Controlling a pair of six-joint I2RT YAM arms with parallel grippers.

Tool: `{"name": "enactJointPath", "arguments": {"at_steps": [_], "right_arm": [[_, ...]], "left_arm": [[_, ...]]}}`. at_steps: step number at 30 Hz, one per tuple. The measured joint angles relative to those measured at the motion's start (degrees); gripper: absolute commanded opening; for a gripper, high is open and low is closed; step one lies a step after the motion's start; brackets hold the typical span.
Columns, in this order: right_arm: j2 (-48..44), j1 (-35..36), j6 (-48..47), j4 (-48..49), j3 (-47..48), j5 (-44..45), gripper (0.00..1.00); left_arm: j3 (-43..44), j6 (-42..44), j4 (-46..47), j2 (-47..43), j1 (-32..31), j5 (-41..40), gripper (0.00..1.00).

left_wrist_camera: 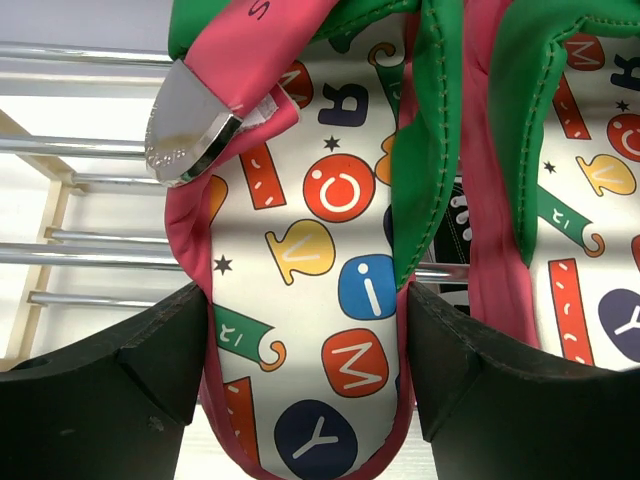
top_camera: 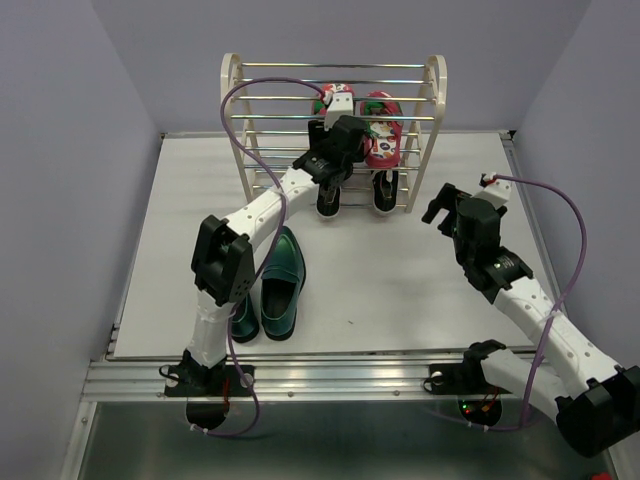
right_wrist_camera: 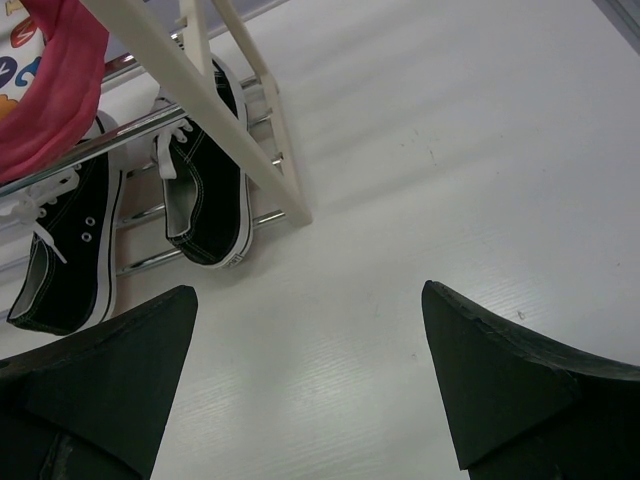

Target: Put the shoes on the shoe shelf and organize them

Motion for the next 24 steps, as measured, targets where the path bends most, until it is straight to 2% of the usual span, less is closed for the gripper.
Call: {"name": "enactJointPath", "arguments": {"at_steps": [2,3,5,8,10,17,24], "right_arm": [[0.00,0.00,-0.02,-0.02,0.00,0.04,1.00],[0.00,0.00,-0.04,-0.04,0.00,0.09,1.00],[-0.02,0.00,-0.09,-0.09,0.00,0.13,1.00],[-0.24,0.00,-0.15,-0.15,0.00,0.13,1.00],[-0.74,0.00,-0.13,-0.39,0.00,0.13,1.00],[-2.49,0.00,-0.13,-0.81,0.00,-1.22,1.00],[-2.62,0.00,-0.11,-2.19,0.00,-4.90,1.00]], "left_arm": [[0.22,-0.04,-0.04,0.26,0.22,0.66,0.49],[0.22,-0.13,-0.02,0.31,0.42,0.94,0.63],[0.24,-0.22,-0.02,0.37,0.46,1.64,0.80],[0.28,-0.28,-0.13,0.37,0.55,2.21,0.86],[0.33,-0.55,-0.13,0.37,0.59,2.47,0.98],[-0.44,-1.09,0.24,-0.55,0.72,3.52,0.99],[-5.55,-0.81,-1.29,-5.68,0.81,6.03,0.99]]}}
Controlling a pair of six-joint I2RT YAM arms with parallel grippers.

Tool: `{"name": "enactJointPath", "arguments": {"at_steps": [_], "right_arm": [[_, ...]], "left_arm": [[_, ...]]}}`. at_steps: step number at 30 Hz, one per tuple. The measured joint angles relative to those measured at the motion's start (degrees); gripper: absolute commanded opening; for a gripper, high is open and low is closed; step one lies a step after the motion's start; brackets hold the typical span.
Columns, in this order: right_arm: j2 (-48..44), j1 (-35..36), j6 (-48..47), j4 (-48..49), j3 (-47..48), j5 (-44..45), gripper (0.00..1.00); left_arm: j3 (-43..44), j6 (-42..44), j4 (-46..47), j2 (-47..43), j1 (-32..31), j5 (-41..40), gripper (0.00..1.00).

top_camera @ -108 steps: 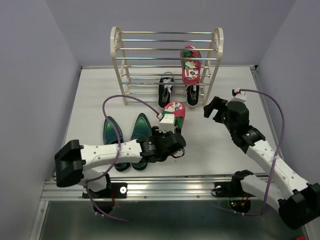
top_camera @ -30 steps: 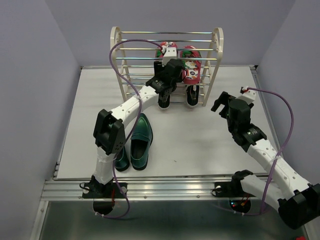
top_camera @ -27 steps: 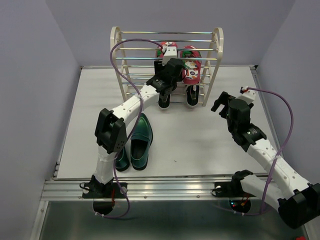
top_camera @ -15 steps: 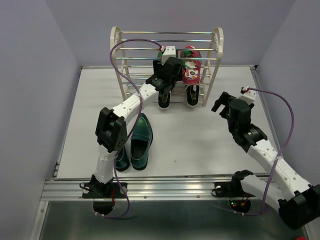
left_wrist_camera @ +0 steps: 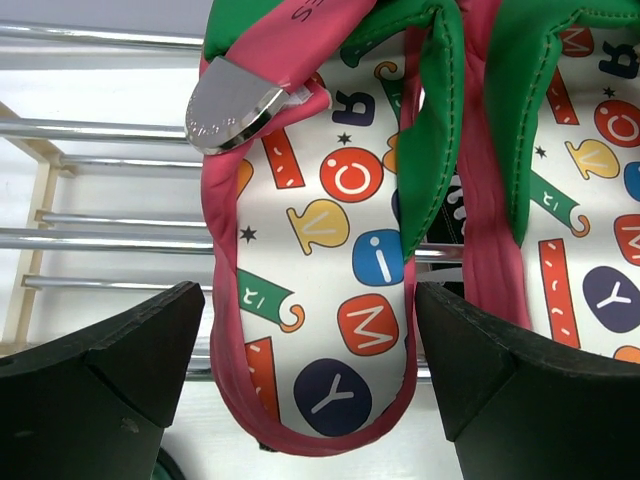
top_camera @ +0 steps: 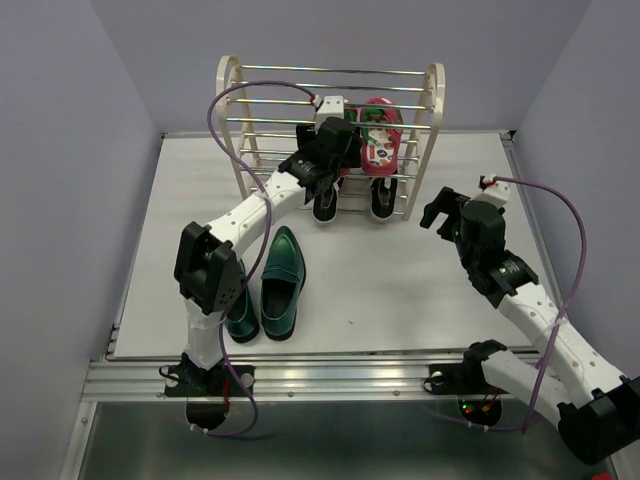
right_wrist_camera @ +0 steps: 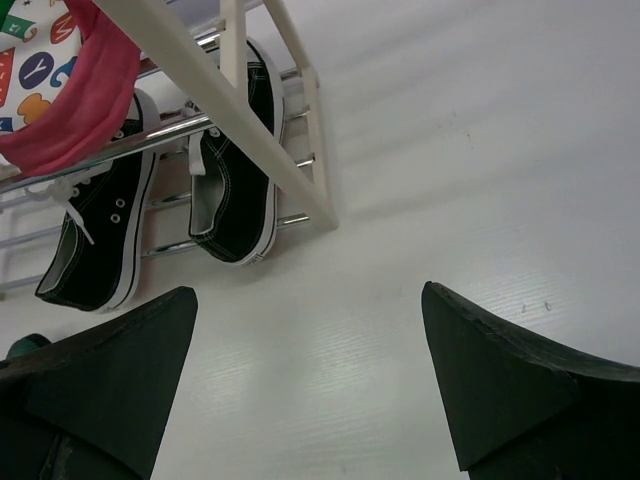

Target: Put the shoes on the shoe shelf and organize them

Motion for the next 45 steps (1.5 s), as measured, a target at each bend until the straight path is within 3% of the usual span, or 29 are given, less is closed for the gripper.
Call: {"name": "enactJointPath", "arguments": {"at_steps": [8,19,27,33,36,39,40,42,43,45], "right_arm": [[0.02,0.00,0.09,-0.92,0.00,-6.21,1.00],[3.48,0.00,-1.79,1.68,0.00,-10.40,1.00],[8.00,0.00,-12.57,16.59,-0.02,-12.44,0.98],[8.15,0.00,-22.38,32.04,-2.78,-16.70,0.88],[9.33,0.00,-25.49,37.55,-2.93,-18.21,0.80],[11.67,0.00,-27.30,41.55,-2.89,-19.19,0.61],[12.87,0.00,-27.96,42.56,-2.89,-19.32,0.46],[14.34,0.00,-28.41,43.80,-2.89,-19.41,0.30],[15.41,-0.02,-28.46,44.76,-2.89,-19.41,0.17],[16.59,-0.02,-28.65,46.18,-2.89,-19.41,0.08]], "left_arm": [[-9.05,-0.61,-2.03,-8.39,-0.74,2.82,0.99],[-14.10,-1.86,-0.07,-11.93,-1.64,3.74,0.99],[-16.57,-2.93,3.37,-13.07,-1.62,3.58,0.99],[-18.36,-3.15,5.62,-13.77,-1.62,3.28,0.99],[-19.32,-3.17,6.45,-14.32,-1.62,3.21,0.99],[-20.24,-3.28,7.23,-14.78,-1.62,3.17,0.99],[-20.46,-3.28,7.63,-14.86,-1.62,3.17,0.99],[-21.88,-3.34,9.29,-15.34,-1.64,3.06,0.99],[-22.91,-3.39,10.34,-15.74,-1.62,2.95,0.99],[-24.33,-3.45,11.82,-16.33,-1.62,2.73,0.99]]}}
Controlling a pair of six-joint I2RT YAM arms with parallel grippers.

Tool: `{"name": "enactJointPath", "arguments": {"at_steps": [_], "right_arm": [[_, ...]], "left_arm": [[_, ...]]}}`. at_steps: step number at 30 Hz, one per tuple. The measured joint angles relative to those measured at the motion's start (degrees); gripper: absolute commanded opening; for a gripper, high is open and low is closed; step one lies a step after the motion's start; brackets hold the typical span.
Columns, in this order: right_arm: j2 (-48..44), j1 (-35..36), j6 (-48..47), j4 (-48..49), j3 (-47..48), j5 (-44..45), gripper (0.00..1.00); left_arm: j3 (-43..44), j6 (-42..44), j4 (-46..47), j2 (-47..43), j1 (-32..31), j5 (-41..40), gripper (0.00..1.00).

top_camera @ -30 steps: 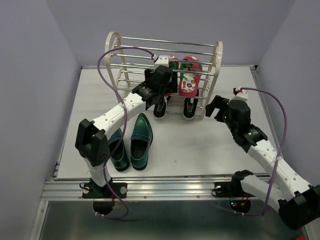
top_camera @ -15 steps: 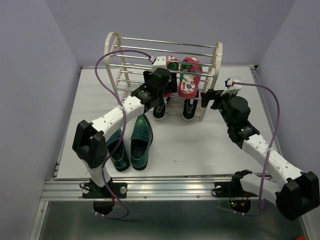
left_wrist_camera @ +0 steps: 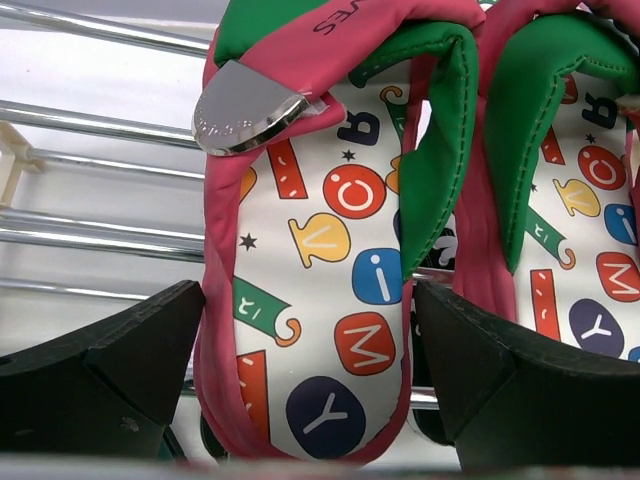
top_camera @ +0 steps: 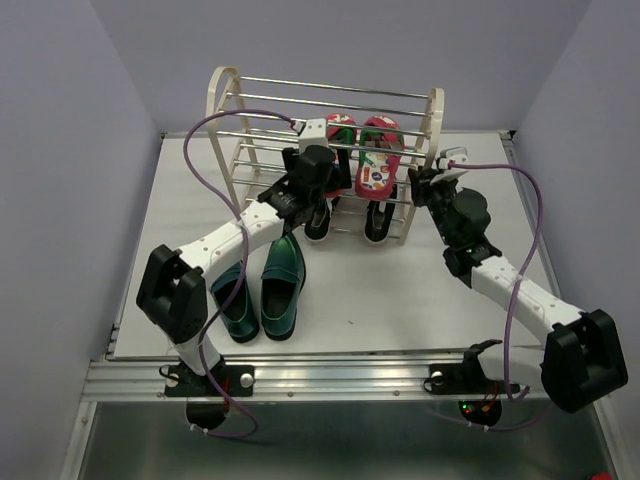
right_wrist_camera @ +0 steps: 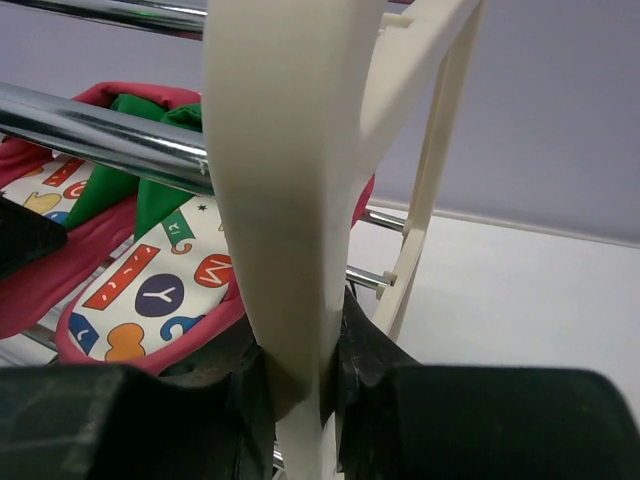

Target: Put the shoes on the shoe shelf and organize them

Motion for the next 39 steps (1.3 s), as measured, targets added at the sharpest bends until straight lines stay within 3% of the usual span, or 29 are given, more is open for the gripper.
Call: {"name": "enactJointPath", "arguments": {"at_steps": [1,19,35,39], "right_arm": [[0.28,0.02,-0.26,0.42,0.00,-0.02,0.01],[1.03,0.02,2.51,1.53,-0.04,3.93,0.01],[0.92,0.09,3.41,-0.28,0.74,4.90,0.01],[0.87,0.09,3.85,-0.96,1.01,5.20,0.01]], "left_arm": [[-0.85,0.00,1.01,-0.24,0.02,-0.15,0.99],[-22.67,2.91,27.23,-9.51,-0.46,-1.64,0.99],[-28.24,7.72,30.29,-25.35,-2.40,0.44,0.99],[-29.83,4.50,24.70,-30.75,-3.56,2.71,0.99]]}}
